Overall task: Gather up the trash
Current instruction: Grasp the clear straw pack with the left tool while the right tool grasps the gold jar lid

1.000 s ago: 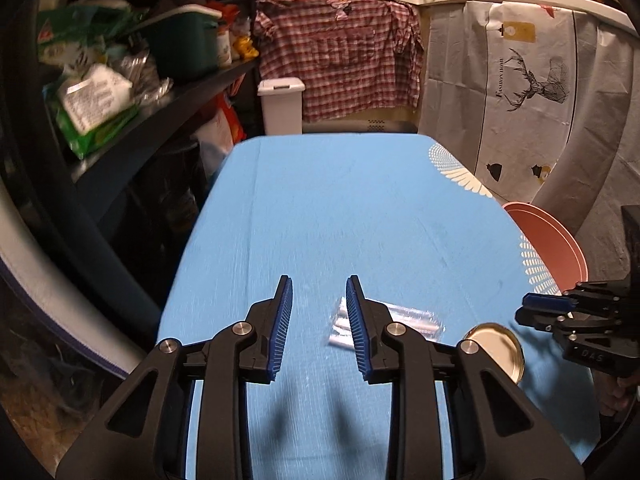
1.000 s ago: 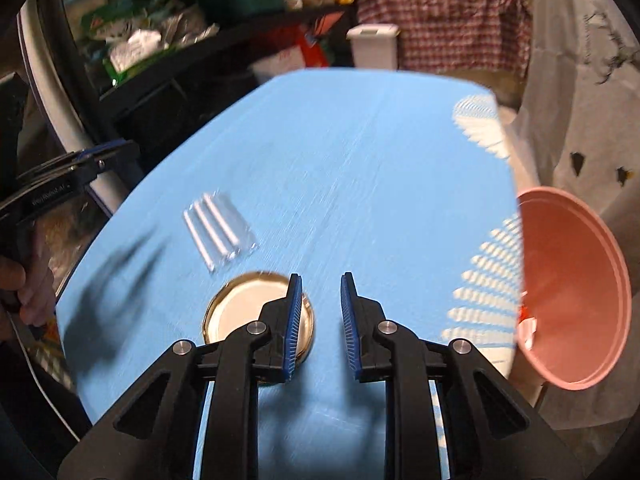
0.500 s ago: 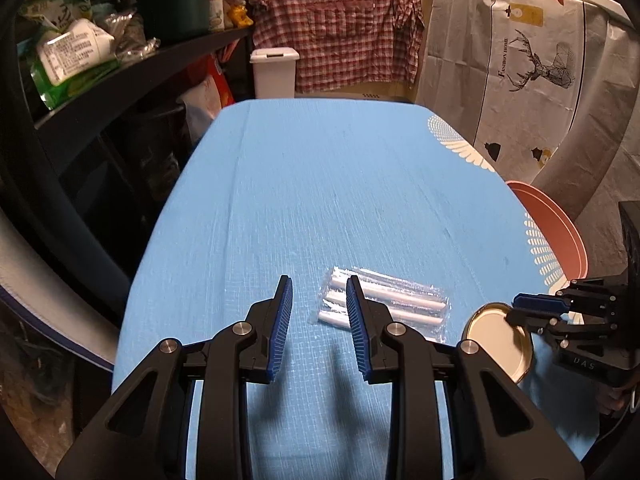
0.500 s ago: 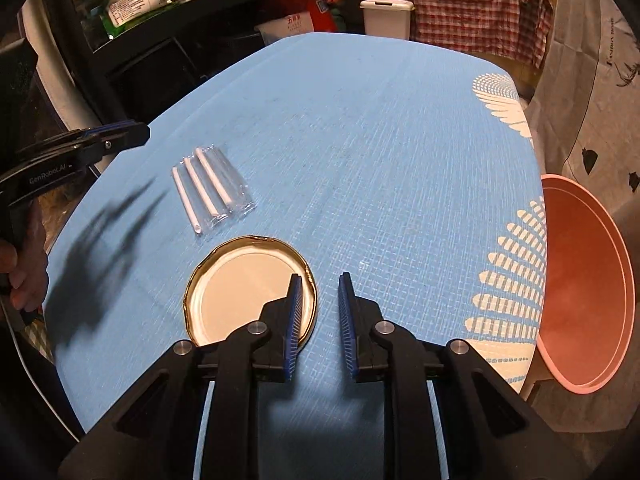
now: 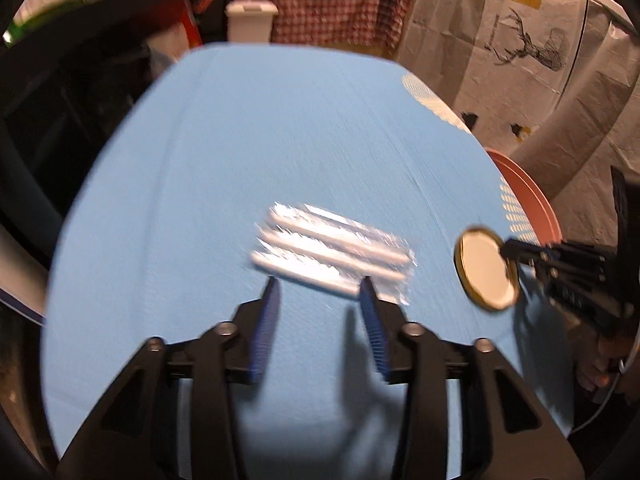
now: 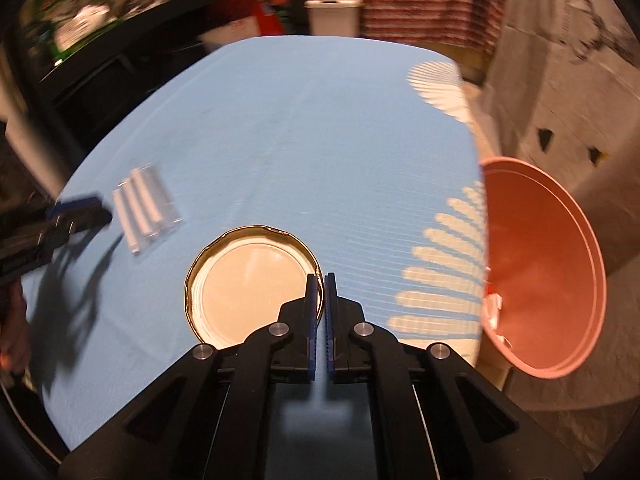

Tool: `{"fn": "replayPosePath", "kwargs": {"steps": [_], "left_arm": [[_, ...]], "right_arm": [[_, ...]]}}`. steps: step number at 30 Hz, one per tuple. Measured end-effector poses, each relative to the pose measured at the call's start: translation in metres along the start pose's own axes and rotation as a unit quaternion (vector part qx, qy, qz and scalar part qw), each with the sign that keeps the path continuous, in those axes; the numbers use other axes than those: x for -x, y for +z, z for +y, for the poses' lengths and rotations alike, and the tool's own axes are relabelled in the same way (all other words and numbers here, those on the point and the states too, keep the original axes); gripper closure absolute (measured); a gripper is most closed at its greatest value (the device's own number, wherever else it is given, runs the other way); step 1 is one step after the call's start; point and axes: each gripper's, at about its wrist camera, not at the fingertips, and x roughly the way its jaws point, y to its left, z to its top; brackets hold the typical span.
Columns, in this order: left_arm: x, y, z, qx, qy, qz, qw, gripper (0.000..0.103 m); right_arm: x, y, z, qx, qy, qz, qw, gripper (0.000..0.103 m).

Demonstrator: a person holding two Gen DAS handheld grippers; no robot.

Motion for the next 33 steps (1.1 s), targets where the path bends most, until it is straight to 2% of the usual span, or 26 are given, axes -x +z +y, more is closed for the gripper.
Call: {"fn": "replayPosePath", "kwargs": {"steps": [2,8,11,25,27,31,33], "left_arm": [[-0.005,-0.001,-0.007,-0.008,0.002,0.002,1.0000,0.049],[-0.018,0.014,-0.017,0.000,0.005,0.002,1.0000,0.042],[-0.026,0.023,-0.024,0.003,0.017,-0.002,0.9998,0.039],[-0.052,0.049,-0.052,-0.020,0.079,-0.006,0.9967,0.038],[-0.052,0.047,-0.054,-0.031,0.089,-0.009,0.9955,0.041],[-0.046,0.044,-0.049,-0.036,0.092,-0.017,0.9950,0.060],[-0.043,0.043,-0.047,-0.038,0.093,-0.019,0.9947,0.065]], "right_arm": [[0.000,0.001,-0.007,-0.012,-0.010,0.002,1.000,0.099],[-0.002,0.001,-0.010,-0.018,-0.012,0.005,1.000,0.099],[-0.002,0.001,-0.013,-0.024,-0.010,0.006,1.000,0.099],[-0.002,0.001,-0.014,-0.022,-0.009,0.006,1.000,0.098],[-0.002,0.000,-0.014,-0.022,-0.009,0.006,1.000,0.098],[-0.002,0.001,-0.013,-0.022,-0.008,0.005,1.000,0.099],[-0.001,0.001,-0.013,-0.021,-0.008,0.003,1.000,0.099]]}}
